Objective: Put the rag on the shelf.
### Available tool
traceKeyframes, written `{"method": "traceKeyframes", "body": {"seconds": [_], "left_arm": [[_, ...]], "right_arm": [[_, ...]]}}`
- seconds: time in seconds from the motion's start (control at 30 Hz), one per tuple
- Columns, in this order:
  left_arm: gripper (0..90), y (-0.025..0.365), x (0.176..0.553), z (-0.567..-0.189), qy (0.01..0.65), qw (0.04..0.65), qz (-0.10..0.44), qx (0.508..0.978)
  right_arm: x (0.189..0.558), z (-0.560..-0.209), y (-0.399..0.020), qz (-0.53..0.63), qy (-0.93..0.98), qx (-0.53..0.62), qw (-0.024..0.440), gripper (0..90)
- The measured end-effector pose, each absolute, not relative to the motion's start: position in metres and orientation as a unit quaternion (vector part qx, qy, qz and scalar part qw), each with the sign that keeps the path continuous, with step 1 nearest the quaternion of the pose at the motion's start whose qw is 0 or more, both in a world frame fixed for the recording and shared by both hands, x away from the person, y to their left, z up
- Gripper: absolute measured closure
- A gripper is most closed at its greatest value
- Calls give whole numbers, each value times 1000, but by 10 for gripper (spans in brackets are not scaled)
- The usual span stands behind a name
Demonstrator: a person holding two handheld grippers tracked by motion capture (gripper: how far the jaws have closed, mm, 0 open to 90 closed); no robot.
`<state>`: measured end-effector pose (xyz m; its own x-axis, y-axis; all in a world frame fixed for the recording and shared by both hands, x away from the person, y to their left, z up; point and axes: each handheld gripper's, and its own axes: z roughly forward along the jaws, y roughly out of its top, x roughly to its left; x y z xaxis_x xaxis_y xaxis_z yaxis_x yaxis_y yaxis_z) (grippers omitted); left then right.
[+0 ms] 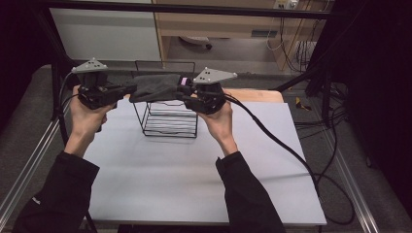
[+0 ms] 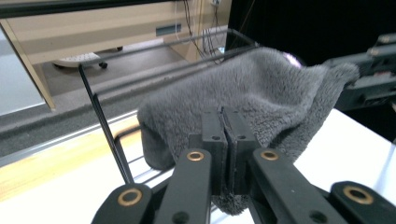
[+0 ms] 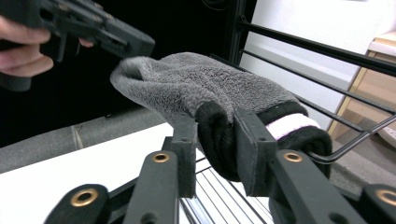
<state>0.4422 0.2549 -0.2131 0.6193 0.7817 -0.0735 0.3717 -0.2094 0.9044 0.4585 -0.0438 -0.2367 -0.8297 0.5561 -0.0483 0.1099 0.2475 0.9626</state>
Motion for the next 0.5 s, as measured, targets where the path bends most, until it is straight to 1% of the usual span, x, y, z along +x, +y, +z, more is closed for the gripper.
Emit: {"method": "traceKeyframes", "body": {"seconds": [0.03, 0.07, 0.1, 0.13, 0.23, 0.3, 0.33, 0.37, 0.5], "left_arm": [[881, 255, 442, -215, 383, 496, 206, 751], [881, 255, 442, -218, 383, 494, 205, 753], [881, 255, 441, -220, 382, 492, 203, 755], [881, 254, 441, -223, 382, 490, 202, 757], [881, 253, 442, -231, 383, 481, 200, 763], [881, 251, 444, -237, 383, 474, 200, 767], [881, 250, 444, -239, 382, 470, 200, 770], [881, 249, 444, -242, 382, 470, 200, 770], [882, 248, 446, -250, 383, 469, 199, 771]], "right_arm": [[458, -237, -44, 574, 766, 217, 192, 665], [458, -236, -44, 576, 766, 217, 187, 607], [458, -236, -44, 579, 765, 218, 179, 570], [457, -235, -44, 581, 765, 219, 174, 563], [456, -234, -45, 587, 762, 216, 167, 505], [456, -232, -46, 591, 758, 218, 168, 499], [456, -231, -46, 593, 756, 220, 168, 505], [456, -231, -46, 595, 755, 220, 167, 532], [460, -232, -46, 579, 761, 236, 173, 753]]}}
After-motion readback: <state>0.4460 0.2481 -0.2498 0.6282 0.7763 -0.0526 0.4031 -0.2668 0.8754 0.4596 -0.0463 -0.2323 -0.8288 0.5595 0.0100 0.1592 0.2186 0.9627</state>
